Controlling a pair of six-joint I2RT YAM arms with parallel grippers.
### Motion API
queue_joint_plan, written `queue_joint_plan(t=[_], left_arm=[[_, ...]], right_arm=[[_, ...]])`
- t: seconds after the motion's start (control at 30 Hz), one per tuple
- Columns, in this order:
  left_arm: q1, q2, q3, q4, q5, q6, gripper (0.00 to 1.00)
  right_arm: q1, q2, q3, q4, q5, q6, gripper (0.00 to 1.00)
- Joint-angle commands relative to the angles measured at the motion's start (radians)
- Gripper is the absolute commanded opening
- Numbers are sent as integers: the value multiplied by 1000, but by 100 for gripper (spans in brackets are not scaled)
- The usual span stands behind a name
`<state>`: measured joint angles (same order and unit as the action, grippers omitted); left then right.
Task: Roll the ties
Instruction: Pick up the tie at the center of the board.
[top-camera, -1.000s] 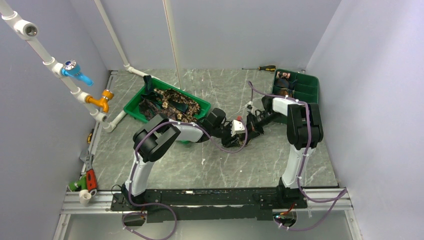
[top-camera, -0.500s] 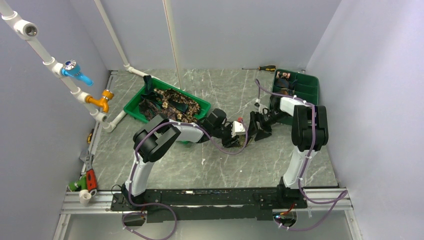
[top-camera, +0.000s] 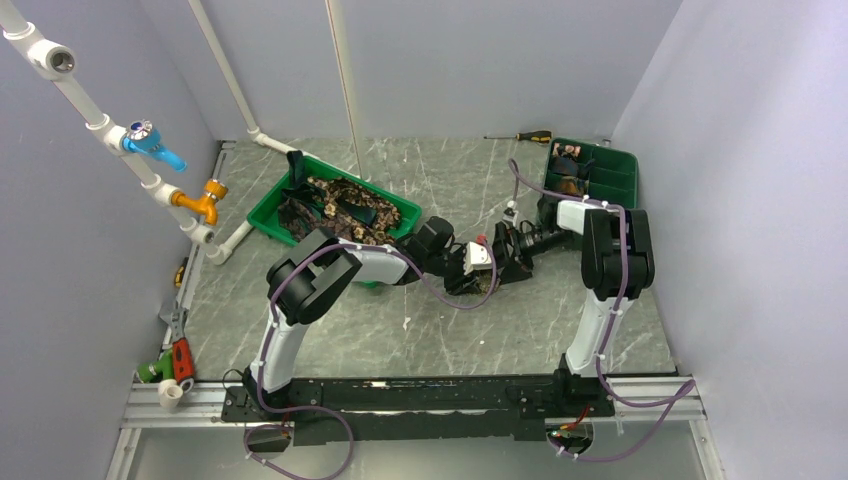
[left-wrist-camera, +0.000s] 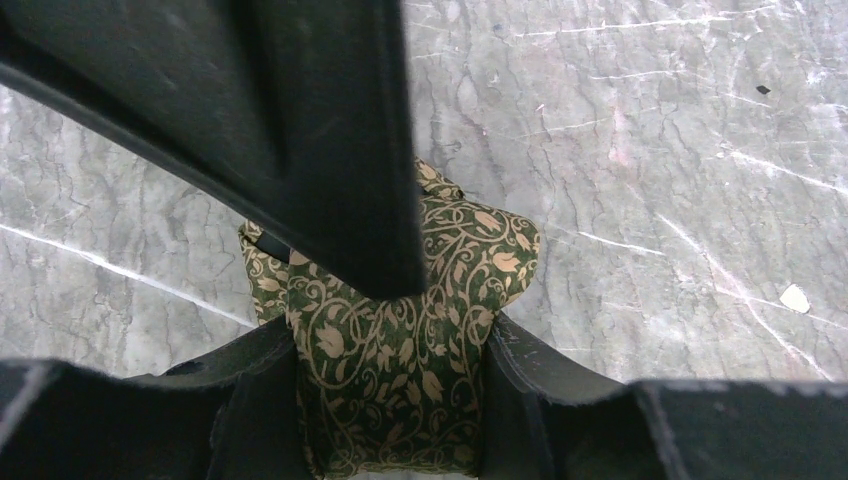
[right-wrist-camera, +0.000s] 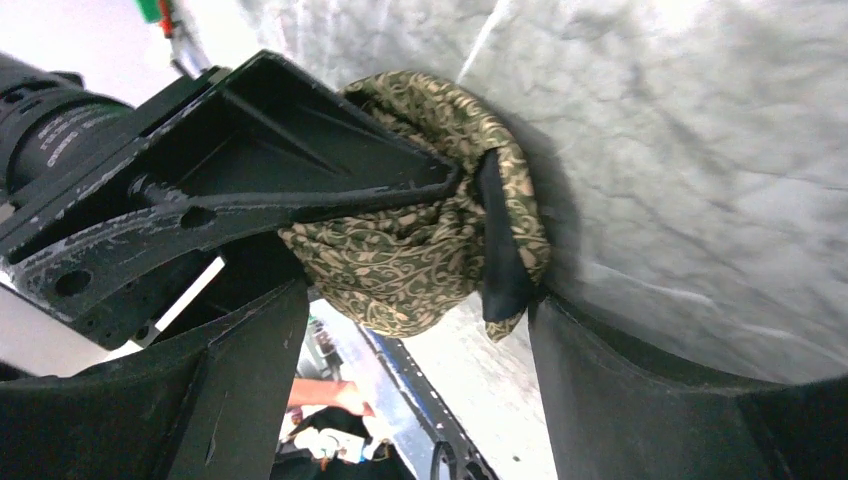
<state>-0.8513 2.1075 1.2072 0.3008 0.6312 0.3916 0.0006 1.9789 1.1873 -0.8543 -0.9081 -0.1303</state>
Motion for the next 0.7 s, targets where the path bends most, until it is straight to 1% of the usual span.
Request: queue_joint_plan(t=[0.0, 0.07, 0.13, 0.27, 0.37, 0.4, 0.43, 0.47, 0.5, 0.53, 0.67], left_arm=[[-13, 77, -19, -142, -38, 24, 15], [-14, 76, -19, -143, -38, 25, 15], [-13, 74, -21, -145, -41, 26, 15], [-13, 70, -30, -145, -41, 26, 15], [-14, 65, -37, -141, -37, 25, 16], [-14, 65, -38, -141, -37, 24, 17], [-14, 63, -38, -141, -36, 22, 20], [-13, 61, -39, -137, -33, 16, 26], [-10, 53, -43, -131, -27, 10, 35], [-7, 44, -50, -117, -23, 0, 46], [12, -11, -78, -35, -17, -31, 77]], right_arm=[[4, -20, -39, 44, -161, -63, 82], [14, -35, -42, 60, -178, -54, 81], [36, -47, -42, 79, -176, -45, 78], [44, -44, -53, 146, -140, 0, 63], [45, -33, -59, 165, -111, 16, 50], [46, -30, -59, 167, -94, 18, 41], [48, -27, -61, 164, -80, 17, 29], [47, -25, -60, 158, -71, 11, 15], [48, -24, -62, 153, -56, 9, 0], [48, -23, -64, 148, -44, 12, 0], [47, -49, -87, 146, -30, 7, 0]])
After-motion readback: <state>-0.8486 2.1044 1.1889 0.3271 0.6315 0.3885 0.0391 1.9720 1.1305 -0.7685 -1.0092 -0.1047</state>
